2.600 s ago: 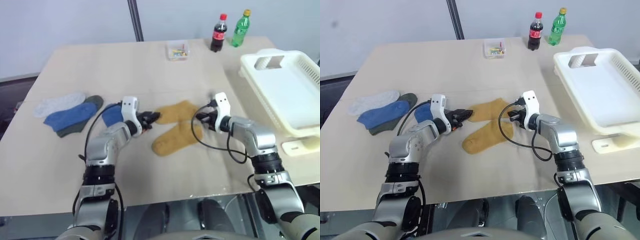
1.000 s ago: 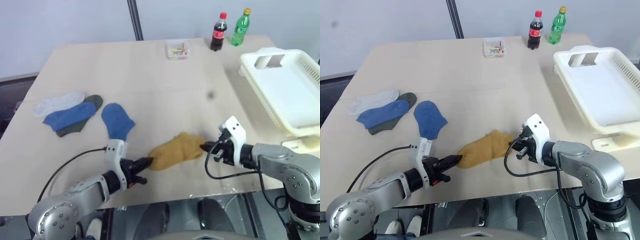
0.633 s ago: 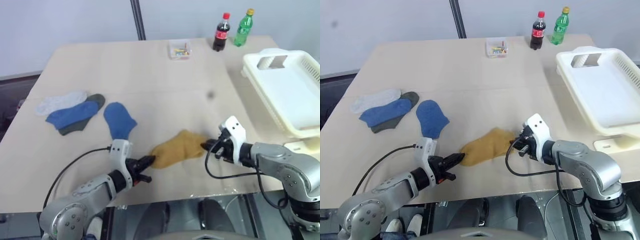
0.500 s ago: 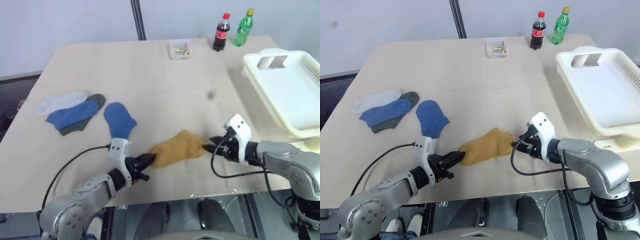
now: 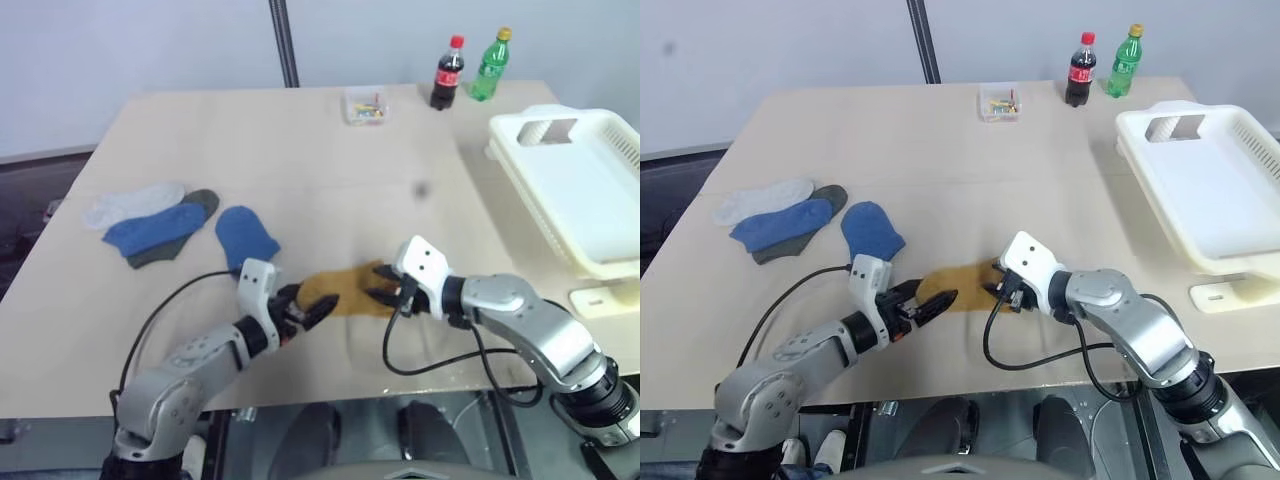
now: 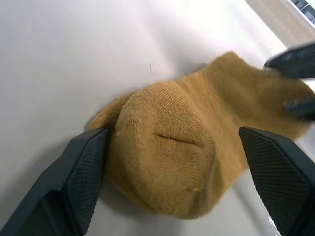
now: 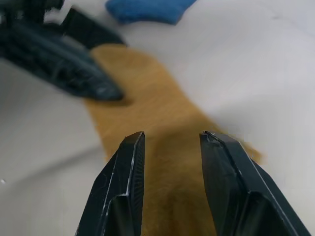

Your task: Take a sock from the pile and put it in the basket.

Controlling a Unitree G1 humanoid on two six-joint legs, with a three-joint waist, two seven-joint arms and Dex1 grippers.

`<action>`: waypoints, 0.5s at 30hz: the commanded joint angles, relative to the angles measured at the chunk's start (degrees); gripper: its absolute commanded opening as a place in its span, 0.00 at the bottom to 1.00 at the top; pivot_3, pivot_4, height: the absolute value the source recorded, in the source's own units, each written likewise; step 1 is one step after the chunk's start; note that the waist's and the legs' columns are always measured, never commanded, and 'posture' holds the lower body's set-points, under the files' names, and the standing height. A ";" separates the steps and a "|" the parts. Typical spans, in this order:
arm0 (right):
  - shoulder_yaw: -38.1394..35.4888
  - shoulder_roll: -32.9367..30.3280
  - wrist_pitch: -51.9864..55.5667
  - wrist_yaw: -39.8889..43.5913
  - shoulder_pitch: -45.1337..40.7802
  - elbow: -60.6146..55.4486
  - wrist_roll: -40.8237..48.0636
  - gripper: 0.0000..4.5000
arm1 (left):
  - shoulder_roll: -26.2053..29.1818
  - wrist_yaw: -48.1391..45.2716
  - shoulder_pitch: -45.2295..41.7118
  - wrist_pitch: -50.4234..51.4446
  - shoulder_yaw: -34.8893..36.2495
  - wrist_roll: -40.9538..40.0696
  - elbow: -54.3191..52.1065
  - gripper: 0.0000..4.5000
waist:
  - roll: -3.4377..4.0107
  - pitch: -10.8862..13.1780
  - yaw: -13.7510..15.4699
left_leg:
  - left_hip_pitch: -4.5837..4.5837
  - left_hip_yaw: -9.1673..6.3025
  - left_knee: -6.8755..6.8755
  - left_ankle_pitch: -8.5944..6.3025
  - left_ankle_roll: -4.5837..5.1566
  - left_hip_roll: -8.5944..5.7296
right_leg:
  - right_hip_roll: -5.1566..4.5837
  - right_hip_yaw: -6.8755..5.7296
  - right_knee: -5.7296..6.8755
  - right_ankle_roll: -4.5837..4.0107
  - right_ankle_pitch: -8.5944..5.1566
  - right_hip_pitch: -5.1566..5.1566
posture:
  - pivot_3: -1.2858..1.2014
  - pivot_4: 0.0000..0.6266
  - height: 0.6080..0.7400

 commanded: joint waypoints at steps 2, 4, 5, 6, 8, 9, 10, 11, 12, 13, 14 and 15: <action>1.31 0.80 -1.35 0.01 -0.64 5.18 -4.78 0.41 | 0.53 -2.12 1.73 0.07 -0.97 1.29 2.61 0.99 | 0.05 -0.03 0.07 | -0.03 -0.04 0.00 0.04 -0.08 -0.02 | -0.02 -0.03 0.01 0.00 0.00 -0.01 | 0.52 0.24 1.00; 1.58 0.32 -1.07 0.53 0.33 5.50 -5.62 0.41 | 0.76 -4.14 2.83 -1.70 0.39 0.48 1.48 0.99 | 0.07 -0.12 0.05 | -0.06 -0.09 0.00 0.06 -0.12 -0.01 | -0.04 -0.06 -0.04 0.00 0.00 -0.01 | 0.52 0.24 1.00; 1.69 0.29 -1.03 0.80 0.58 5.58 -5.88 0.41 | 0.75 -5.13 3.21 -2.40 0.95 -0.12 1.08 0.99 | 0.08 -0.13 -0.02 | -0.07 -0.10 -0.01 0.06 -0.12 -0.01 | -0.04 -0.07 -0.07 0.00 0.00 -0.01 | 0.52 0.24 1.00; 0.77 1.40 -0.79 0.71 1.30 5.85 -4.90 0.41 | -0.06 -6.69 3.42 -3.37 2.80 -2.66 0.78 0.99 | 0.08 -0.13 -0.04 | -0.07 -0.10 -0.03 0.05 -0.11 -0.01 | -0.05 -0.06 -0.10 0.00 0.00 -0.01 | 0.52 0.24 1.00; -0.26 2.44 -0.55 0.70 1.77 6.19 -4.28 0.41 | -0.33 -9.43 3.58 -4.37 5.45 -6.01 0.64 0.99 | 0.07 -0.14 -0.03 | -0.09 -0.12 -0.05 0.05 -0.10 0.00 | -0.05 -0.08 -0.13 -0.01 0.00 -0.02 | 0.52 0.24 1.00; -0.72 2.72 -0.71 0.65 1.68 6.53 -4.51 0.41 | 0.28 -10.70 3.77 -4.27 6.33 -6.98 0.73 0.99 | 0.07 -0.14 -0.02 | -0.12 -0.15 -0.05 0.03 -0.07 0.01 | -0.05 -0.10 -0.14 -0.01 0.00 -0.03 | 0.52 0.24 1.00; -1.09 2.69 -0.88 0.56 1.58 6.91 -5.03 0.41 | 1.01 -11.28 4.12 -3.61 7.18 -7.67 1.09 0.99 | 0.07 -0.14 -0.04 | -0.12 -0.16 -0.05 0.01 -0.04 0.01 | -0.05 -0.12 -0.13 -0.01 0.00 -0.04 | 0.52 0.24 1.00; -1.39 2.76 -0.97 0.50 1.51 7.21 -5.37 0.41 | 1.50 -11.61 4.33 -3.09 7.79 -8.20 1.41 0.99 | 0.06 -0.14 -0.08 | -0.12 -0.17 -0.05 0.01 -0.03 0.01 | -0.05 -0.13 -0.13 -0.01 0.00 -0.03 | 0.52 0.24 1.00; -1.41 2.48 -1.49 0.86 1.48 7.44 -5.76 0.41 | 1.55 -11.19 4.52 -1.53 9.25 -10.25 2.41 0.99 | 0.07 -0.14 -0.08 | -0.12 -0.19 -0.05 -0.01 0.00 0.01 | -0.04 -0.15 -0.13 -0.01 0.00 -0.03 | 0.52 0.24 1.00; -1.45 2.28 -1.84 1.15 1.51 7.58 -5.93 0.41 | 1.30 -10.64 4.58 -0.08 10.67 -12.69 3.45 0.99 | 0.07 -0.14 -0.08 | -0.12 -0.20 -0.05 -0.01 0.00 0.02 | -0.04 -0.15 -0.13 -0.01 0.00 -0.03 | 0.52 0.24 1.00; -1.57 2.37 -1.97 1.23 1.56 7.68 -5.92 0.41 | 0.99 -10.45 4.50 1.07 11.99 -15.18 4.51 0.99 | 0.07 -0.14 -0.10 | -0.11 -0.19 -0.05 -0.02 0.01 0.01 | -0.04 -0.15 -0.12 -0.01 0.00 -0.03 | 0.52 0.24 1.00; -1.65 2.53 -2.16 1.37 1.67 7.75 -5.81 0.41 | 0.63 -10.04 4.25 1.76 12.99 -16.70 5.58 0.99 | 0.06 -0.13 -0.11 | -0.12 -0.20 -0.05 -0.02 0.02 0.01 | -0.05 -0.15 -0.13 -0.01 0.00 -0.03 | 0.52 0.24 1.00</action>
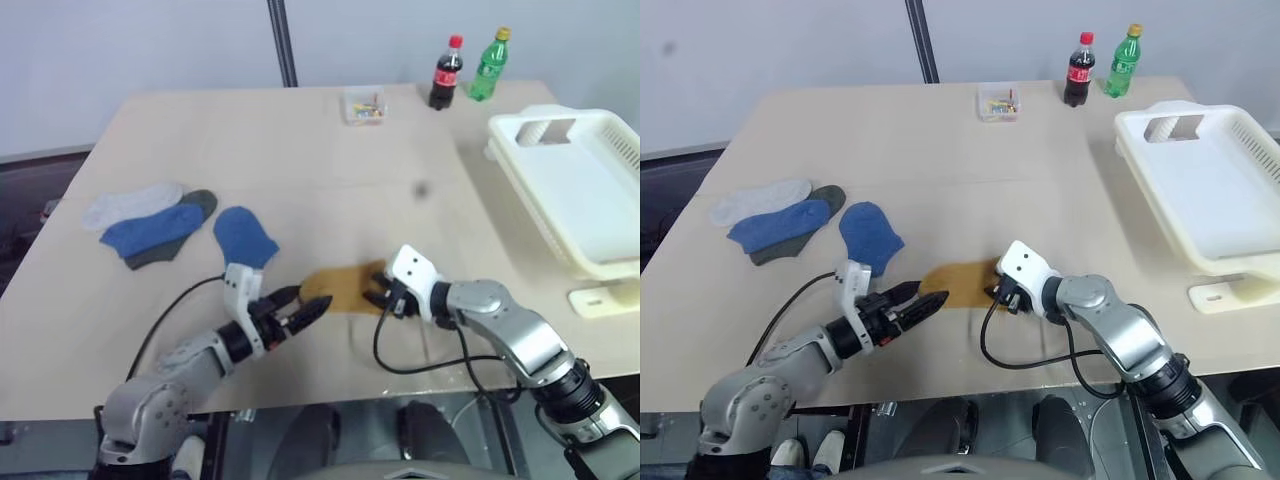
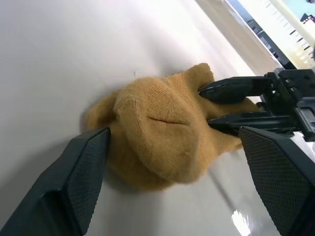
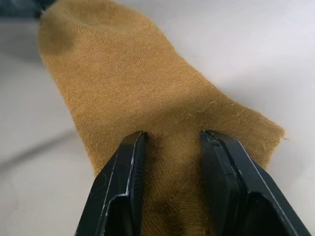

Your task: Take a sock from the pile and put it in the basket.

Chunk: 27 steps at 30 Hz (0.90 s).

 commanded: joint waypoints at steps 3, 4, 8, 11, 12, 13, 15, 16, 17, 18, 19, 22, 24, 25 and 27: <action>-1.90 0.48 0.57 -0.23 1.23 1.58 -0.62 0.41 | 0.29 1.88 -1.16 4.62 2.23 -5.28 3.36 0.99 | -0.04 -0.02 0.07 | -0.01 -0.02 0.01 0.00 0.00 -0.01 | 0.00 -0.02 0.00 0.00 0.00 0.00 | 0.52 0.24 1.00; -1.78 0.57 0.60 -0.03 1.22 1.39 -0.66 0.41 | 2.35 2.60 -1.62 5.72 0.39 -2.58 3.38 0.99 | -0.06 -0.03 0.09 | -0.01 -0.06 0.01 0.01 -0.01 -0.01 | 0.00 -0.05 0.00 0.00 0.00 0.00 | 0.52 0.24 1.00; -1.10 1.00 0.41 -0.10 0.78 1.13 -1.85 0.41 | 6.79 2.53 -4.84 7.68 0.05 -1.26 4.72 0.99 | 0.05 -0.09 -0.05 | 0.04 -0.09 -0.01 0.01 -0.01 -0.03 | 0.02 -0.06 0.03 0.00 0.00 0.02 | 0.52 0.24 1.00; -0.91 1.49 0.71 -0.20 1.14 0.77 -2.24 0.41 | 7.25 1.16 -6.27 8.25 -0.89 -0.60 7.13 0.99 | 0.05 -0.09 -0.07 | 0.03 -0.10 -0.01 0.01 -0.02 -0.03 | 0.02 -0.06 0.03 0.00 0.00 0.02 | 0.52 0.24 1.00; -0.82 1.60 0.84 -0.21 1.36 0.46 -2.31 0.41 | 7.31 0.65 -6.74 8.43 -1.95 0.18 8.18 0.99 | 0.05 -0.09 -0.07 | 0.04 -0.10 -0.01 0.02 -0.03 -0.03 | 0.02 -0.06 0.03 0.00 0.00 0.02 | 0.52 0.24 1.00; -0.78 1.68 0.88 -0.20 1.51 0.24 -2.38 0.41 | 7.03 0.33 -7.28 8.69 -2.79 0.48 9.00 0.99 | 0.06 -0.11 -0.06 | 0.04 -0.11 -0.02 0.02 -0.03 -0.03 | 0.02 -0.08 0.03 0.00 0.00 0.02 | 0.52 0.24 1.00; -0.68 1.99 1.07 -0.01 1.59 0.14 -2.44 0.41 | 4.84 0.16 -9.00 9.84 -3.20 -1.34 11.00 0.99 | 0.16 -0.25 0.05 | 0.05 -0.12 -0.02 0.02 -0.03 -0.03 | 0.01 -0.09 0.03 0.00 0.00 0.03 | 0.52 0.24 1.00; -0.61 2.10 1.06 0.08 1.50 0.19 -2.56 0.41 | 4.23 -0.28 -9.94 10.60 -4.08 -1.61 11.90 0.99 | 0.22 -0.31 0.09 | 0.05 -0.12 -0.01 0.01 -0.02 -0.04 | 0.00 -0.09 0.03 0.00 0.00 0.05 | 0.52 0.24 1.00; -0.53 2.22 1.00 0.23 1.30 0.33 -2.69 0.41 | 3.46 -0.92 -10.94 11.95 -4.66 -2.33 13.35 0.99 | 0.20 -0.33 0.07 | 0.09 -0.13 -0.01 0.01 -0.01 -0.06 | -0.01 -0.10 0.03 0.00 0.00 0.10 | 0.52 0.24 1.00; -0.50 2.33 0.98 0.33 1.09 0.49 -2.78 0.41 | 3.12 -1.45 -11.74 13.12 -5.19 -2.64 14.50 0.99 | 0.22 -0.36 0.10 | 0.10 -0.15 -0.01 0.01 -0.01 -0.07 | -0.01 -0.11 0.02 0.00 0.00 0.12 | 0.52 0.24 1.00; -0.49 2.54 0.76 0.41 0.75 0.98 -2.94 0.41 | 2.59 -1.77 -12.93 13.44 -5.97 -2.03 15.74 0.99 | 0.23 -0.39 0.09 | 0.12 -0.19 -0.01 0.01 -0.01 -0.08 | -0.01 -0.14 0.03 0.00 0.00 0.15 | 0.52 0.24 1.00; -0.08 3.03 0.05 0.92 0.06 2.01 -3.60 0.41 | -1.25 -1.24 -16.73 13.73 -5.37 -2.29 19.67 0.99 | 0.30 -0.44 0.13 | 0.15 -0.24 0.00 0.01 -0.01 -0.13 | -0.02 -0.17 0.01 0.00 0.00 0.22 | 0.52 0.24 1.00; -0.28 3.95 0.35 0.71 -0.03 2.06 -3.66 0.41 | -2.94 -2.34 -18.33 14.12 -5.71 -2.21 21.16 0.99 | 0.24 -0.47 0.09 | 0.19 -0.29 0.02 0.02 -0.02 -0.16 | -0.04 -0.21 -0.01 0.00 0.00 0.31 | 0.52 0.24 1.00; -0.21 4.11 0.35 0.84 -0.11 2.04 -3.83 0.41 | -3.64 -2.62 -18.96 14.15 -5.98 -1.77 21.98 0.99 | 0.24 -0.47 0.02 | 0.18 -0.31 0.02 0.03 -0.04 -0.16 | -0.05 -0.22 -0.01 0.00 0.00 0.31 | 0.52 0.24 1.00; -0.27 4.19 0.40 1.09 0.01 1.85 -4.15 0.41 | -5.05 -3.01 -20.13 14.04 -5.77 -1.74 23.57 0.99 | 0.24 -0.47 0.06 | 0.18 -0.31 0.01 0.07 -0.11 -0.16 | -0.05 -0.22 -0.02 0.00 0.00 0.30 | 0.52 0.24 1.00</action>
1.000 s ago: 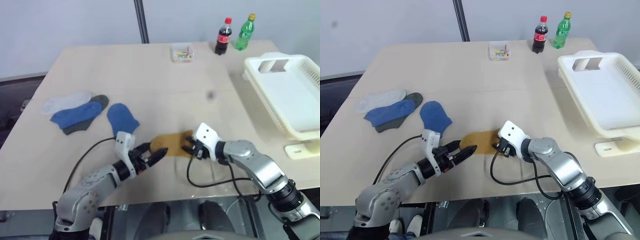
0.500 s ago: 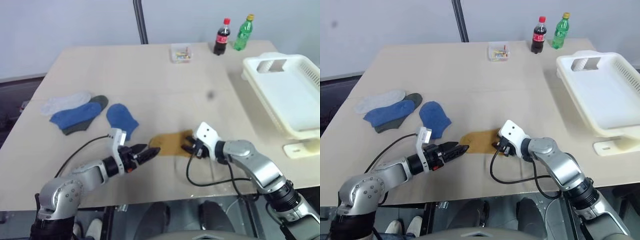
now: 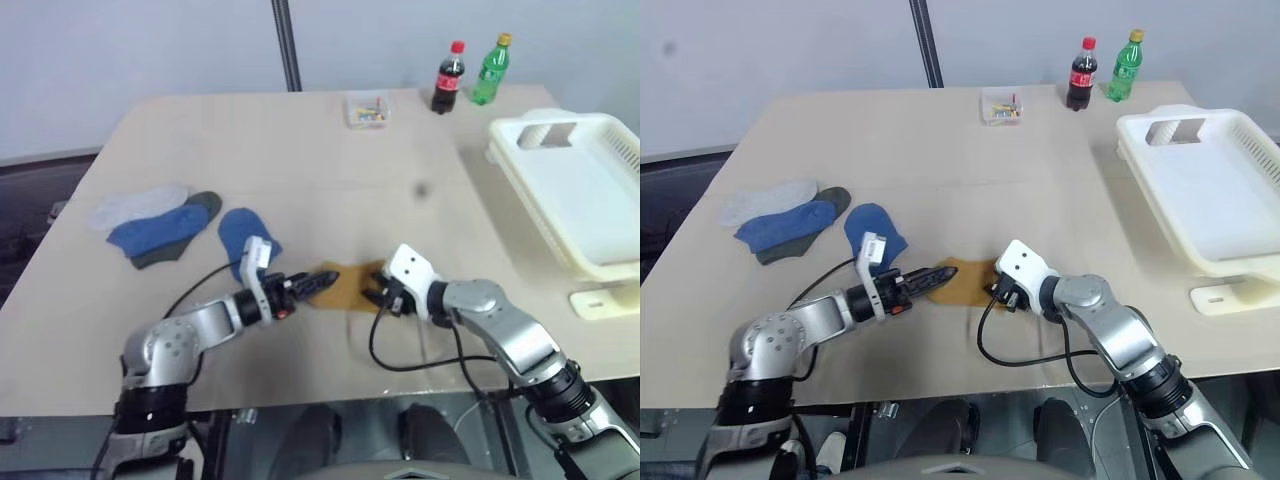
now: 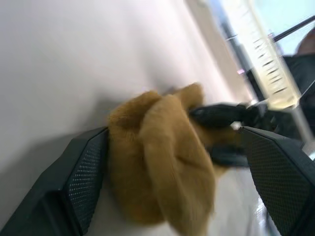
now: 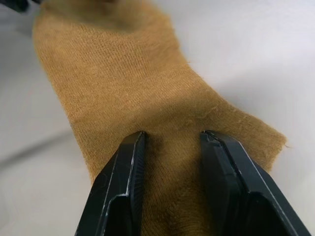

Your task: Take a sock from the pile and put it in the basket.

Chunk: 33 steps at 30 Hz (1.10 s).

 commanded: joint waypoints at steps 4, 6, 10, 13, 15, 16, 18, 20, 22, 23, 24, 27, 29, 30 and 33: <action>0.66 0.04 0.20 0.60 0.40 -0.13 -1.21 0.41 | -2.60 -4.78 -1.18 4.04 -1.39 -3.50 2.70 0.99 | -0.01 0.01 -0.08 | -0.02 -0.02 0.00 0.01 -0.01 0.00 | -0.01 -0.02 -0.02 0.00 0.00 0.00 | 0.52 0.24 1.00; 0.42 0.26 0.20 0.46 0.45 -0.11 -1.25 0.41 | -2.31 -8.72 -0.95 4.75 -0.59 -6.71 0.38 0.99 | -0.04 0.04 -0.14 | -0.10 -0.03 -0.01 0.00 -0.01 0.00 | 0.00 -0.02 -0.03 0.00 0.00 -0.04 | 0.52 0.24 1.00; -0.03 0.59 -0.13 -0.04 0.15 0.34 -1.61 0.41 | -2.38 -12.22 -0.59 6.30 2.64 -13.78 -1.96 0.99 | -0.06 0.06 -0.21 | -0.28 -0.03 -0.02 0.04 -0.08 0.02 | 0.00 0.01 0.00 0.00 0.00 -0.31 | 0.52 0.24 1.00; 0.05 0.52 -0.44 0.17 -0.02 0.50 -1.81 0.41 | -2.41 -11.68 -0.57 5.89 3.63 -15.03 -1.55 0.99 | -0.06 0.07 -0.19 | -0.29 -0.02 -0.03 0.04 -0.08 0.03 | 0.00 0.02 0.00 -0.01 0.00 -0.34 | 0.52 0.24 1.00; 0.10 0.47 -0.60 0.23 0.04 0.57 -1.96 0.41 | -2.52 -11.65 -0.44 5.91 3.77 -15.81 -1.36 0.99 | -0.07 0.07 -0.19 | -0.29 -0.02 -0.03 0.04 -0.07 0.03 | 0.00 0.02 0.00 0.00 0.00 -0.33 | 0.52 0.24 1.00; 0.14 0.42 -0.69 0.24 0.02 0.60 -2.10 0.41 | -2.47 -11.58 -0.40 5.96 3.69 -15.93 -1.34 0.99 | -0.07 0.08 -0.18 | -0.29 -0.01 -0.03 0.04 -0.07 0.02 | 0.00 0.02 -0.01 0.00 0.00 -0.33 | 0.52 0.24 1.00; -0.39 0.40 -0.59 -0.05 0.07 0.31 -2.13 0.41 | -2.39 -11.40 -0.15 5.62 2.49 -14.63 -1.49 0.99 | -0.07 0.08 -0.18 | -0.29 -0.01 -0.03 0.04 -0.07 0.02 | 0.00 0.02 -0.01 0.00 0.00 -0.33 | 0.52 0.24 1.00; -0.87 0.38 -0.60 -0.44 -0.08 -0.04 -2.29 0.41 | -2.82 -10.90 -0.18 5.31 2.00 -14.02 -0.98 0.99 | -0.07 0.08 -0.17 | -0.29 -0.01 -0.03 0.04 -0.07 0.02 | 0.00 0.02 -0.01 0.00 0.00 -0.33 | 0.52 0.24 1.00; -1.71 0.50 -0.42 -0.84 -0.25 -0.77 -2.05 0.41 | -2.91 -10.66 -0.07 4.90 1.43 -13.25 -0.76 0.99 | -0.07 0.08 -0.15 | -0.30 -0.01 -0.03 0.04 -0.08 0.02 | 0.00 0.02 -0.01 0.00 0.00 -0.33 | 0.52 0.24 1.00; -2.35 0.55 -0.20 -0.96 -0.30 -1.36 -1.74 0.41 | -2.88 -10.74 0.12 4.68 1.22 -13.02 -0.87 0.99 | -0.07 0.09 -0.14 | -0.30 -0.01 -0.03 0.04 -0.07 0.02 | 0.00 0.03 -0.01 0.00 0.00 -0.33 | 0.52 0.24 1.00; -3.43 0.80 -0.05 -1.10 -0.31 -2.26 -1.01 0.41 | -2.77 -10.84 0.47 4.54 1.14 -12.89 -1.08 0.99 | -0.08 0.10 -0.14 | -0.30 -0.01 -0.03 0.04 -0.07 0.02 | 0.00 0.02 -0.01 0.00 0.00 -0.34 | 0.52 0.24 1.00; -7.22 1.63 1.47 -1.17 -0.47 -5.50 2.14 0.41 | -2.64 -10.82 1.34 4.08 1.20 -12.75 -1.36 0.99 | -0.08 0.14 -0.14 | -0.37 -0.01 -0.03 0.04 -0.08 0.02 | 0.00 0.03 -0.02 0.00 0.00 -0.41 | 0.52 0.24 1.00; -9.76 2.25 3.88 -1.15 -0.67 -8.09 4.74 0.41 | -2.63 -10.99 1.78 3.54 0.98 -12.12 -1.13 0.99 | -0.09 0.17 -0.12 | -0.43 0.00 -0.06 0.04 -0.08 0.02 | 0.00 0.06 -0.02 -0.01 0.00 -0.45 | 0.52 0.24 1.00; -10.51 2.38 4.88 -1.13 -0.64 -9.09 5.62 0.41 | -2.86 -10.95 1.83 3.25 1.01 -11.87 -0.91 0.99 | -0.09 0.17 -0.10 | -0.47 0.00 -0.08 0.04 -0.08 0.02 | 0.00 0.05 -0.03 0.00 0.00 -0.49 | 0.52 0.24 1.00; -11.32 1.78 7.85 -0.13 0.50 -11.73 8.13 0.41 | -4.20 -10.67 1.31 2.17 0.89 -11.45 -0.06 0.99 | -0.09 0.17 -0.08 | -0.48 -0.01 -0.12 0.04 -0.08 0.02 | -0.02 0.05 -0.08 -0.01 -0.01 -0.50 | 0.52 0.24 1.00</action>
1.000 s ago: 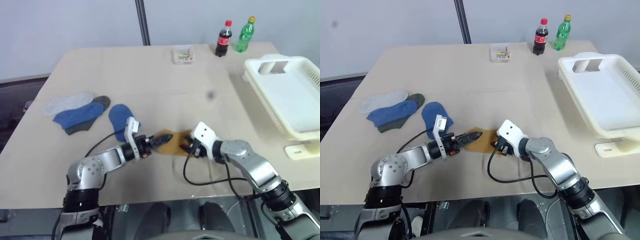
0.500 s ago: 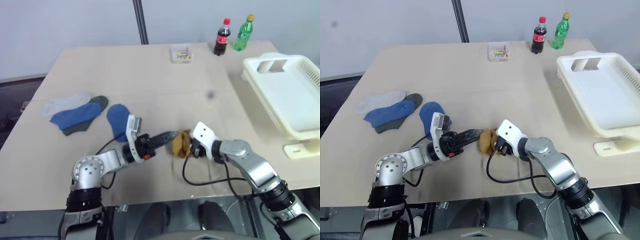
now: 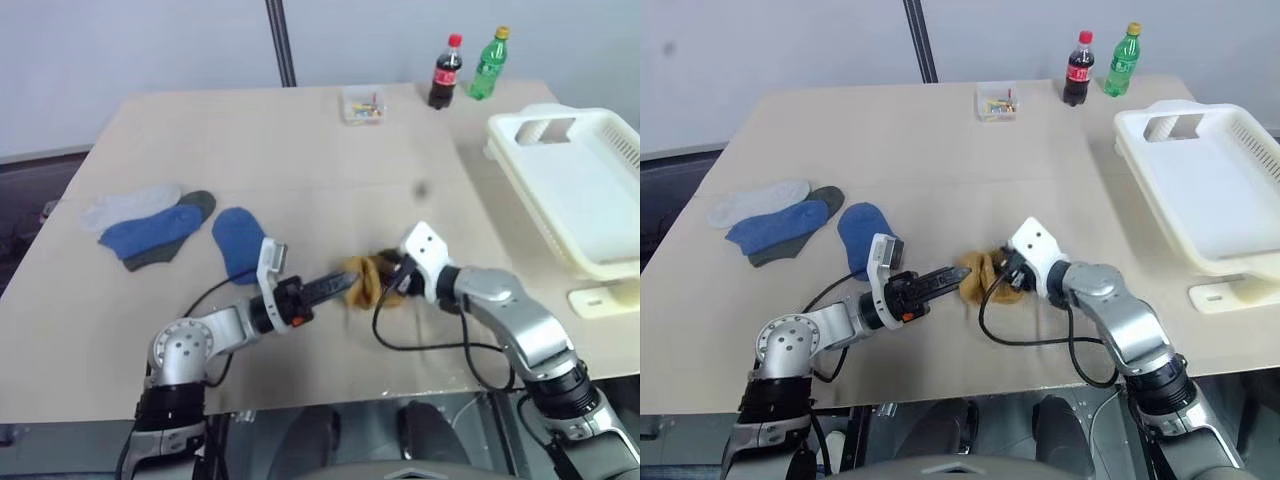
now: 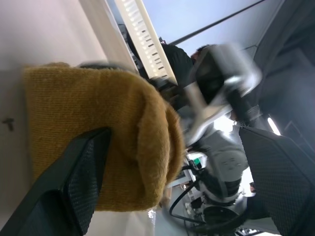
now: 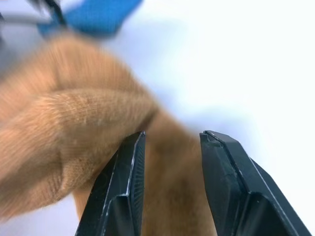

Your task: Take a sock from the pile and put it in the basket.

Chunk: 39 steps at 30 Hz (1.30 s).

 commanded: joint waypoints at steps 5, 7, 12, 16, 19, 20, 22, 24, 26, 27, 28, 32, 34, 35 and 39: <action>-1.65 -0.74 5.09 -0.92 1.47 -5.47 3.80 0.41 | -3.98 0.76 -1.66 -2.48 -0.67 0.74 1.49 0.99 | -0.01 0.01 0.07 | -0.02 0.00 0.00 0.00 0.01 -0.03 | -0.04 -0.02 -0.03 0.00 0.00 0.00 | 0.52 0.24 1.00; -4.62 -0.27 4.46 -2.30 0.90 -5.65 4.39 0.41 | -5.07 1.74 -2.21 -3.81 -1.25 2.49 2.42 0.99 | -0.02 0.01 0.07 | -0.02 0.00 0.01 0.00 0.00 -0.03 | -0.03 -0.01 -0.01 0.00 0.00 0.00 | 0.52 0.24 1.00; -12.10 2.80 0.91 -3.85 -0.76 -5.96 8.57 0.41 | -7.69 2.10 -2.78 -5.08 -2.71 4.42 3.70 0.99 | -0.03 0.02 0.04 | -0.03 0.01 0.00 0.00 0.00 -0.04 | -0.02 -0.01 -0.02 0.00 0.00 0.00 | 0.52 0.24 1.00; -10.40 0.67 2.00 0.16 0.66 -7.73 11.65 0.41 | -8.60 1.40 -3.42 -5.58 -4.03 6.00 5.12 0.99 | -0.02 0.03 0.06 | -0.03 0.01 0.00 0.00 0.00 -0.04 | -0.01 -0.01 -0.02 0.00 0.00 0.00 | 0.52 0.24 1.00; -7.55 -1.54 1.50 1.19 2.54 -8.09 11.06 0.41 | -8.54 0.91 -3.84 -5.74 -4.21 6.66 5.67 0.99 | -0.03 0.03 0.08 | -0.03 0.01 0.00 0.00 0.01 -0.04 | -0.01 -0.02 -0.04 0.00 0.00 0.02 | 0.52 0.24 1.00; -6.67 -2.00 1.29 1.06 2.98 -7.54 10.47 0.41 | -8.55 0.80 -3.92 -5.77 -4.13 6.70 5.81 0.99 | -0.03 0.03 0.07 | -0.03 0.01 0.00 0.00 0.01 -0.05 | -0.02 -0.02 -0.04 0.00 0.00 0.02 | 0.52 0.24 1.00; -5.37 -2.60 0.48 0.98 3.74 -6.67 9.56 0.41 | -8.53 0.68 -3.91 -5.77 -4.03 6.82 5.80 0.99 | -0.03 0.03 0.06 | -0.02 0.02 0.01 0.00 0.01 -0.05 | -0.02 -0.01 -0.03 0.00 0.00 0.02 | 0.52 0.24 1.00; -3.88 -3.36 -0.38 -0.12 4.67 -4.59 7.23 0.41 | -8.06 0.24 -3.45 -5.37 -3.66 6.34 4.98 0.99 | -0.03 0.03 0.04 | -0.01 0.02 0.02 0.00 0.01 -0.05 | -0.01 -0.01 -0.01 0.00 0.00 0.02 | 0.52 0.24 1.00; -2.95 -4.06 -1.42 -1.60 5.18 -2.33 4.52 0.41 | -7.41 -0.21 -2.86 -5.10 -3.21 5.82 3.94 0.99 | -0.04 0.03 0.04 | 0.00 0.02 0.01 0.00 0.01 -0.04 | 0.00 -0.01 -0.01 0.00 0.00 0.03 | 0.52 0.24 1.00; -3.28 -3.61 -0.80 -2.14 5.42 -1.84 4.73 0.41 | -7.07 -0.11 -2.56 -5.50 -3.06 6.16 3.48 0.99 | -0.04 0.04 0.04 | 0.00 0.02 0.02 0.00 0.01 -0.04 | 0.00 -0.01 -0.01 0.00 0.00 0.03 | 0.52 0.24 1.00; -3.53 -3.22 -0.35 -2.37 5.58 -1.65 5.07 0.53 | -6.84 -0.02 -2.33 -5.82 -2.99 6.39 3.17 1.00 | -0.04 0.04 0.05 | -0.01 0.02 0.02 0.00 0.01 -0.04 | 0.00 -0.01 -0.01 0.00 0.00 0.02 | 0.52 0.24 1.00; -2.36 -2.78 2.59 -1.30 6.00 -1.27 6.90 0.93 | -4.91 -2.19 -0.98 -6.31 -3.16 6.13 0.46 1.00 | -0.04 0.04 -0.07 | -0.01 0.02 0.01 0.01 0.00 -0.03 | 0.00 0.02 -0.02 0.00 0.00 0.00 | 0.52 0.24 1.00; -2.38 -1.58 4.22 -1.70 6.26 -1.13 8.06 0.99 | -2.65 -3.49 -0.05 -7.96 -4.35 8.51 -1.89 1.00 | -0.04 0.05 -0.07 | -0.01 0.02 0.01 0.00 0.00 -0.01 | 0.01 0.01 -0.02 0.00 0.00 0.00 | 0.52 0.24 1.00; -1.94 -1.18 4.50 -1.72 6.22 -0.54 8.05 0.99 | -1.26 -3.69 0.61 -10.83 -5.25 11.64 -3.38 1.00 | -0.04 0.05 -0.08 | -0.01 0.02 0.00 0.00 0.00 -0.01 | 0.01 0.02 -0.02 0.00 0.00 0.00 | 0.52 0.24 1.00; -0.84 -0.02 4.37 -2.93 5.48 2.48 6.28 0.99 | 1.04 -4.69 2.85 -24.91 -6.56 22.08 -7.61 1.00 | -0.01 0.07 0.03 | 0.00 0.02 0.00 0.00 0.00 -0.02 | -0.01 0.02 -0.04 0.00 0.00 0.03 | 0.52 0.24 1.00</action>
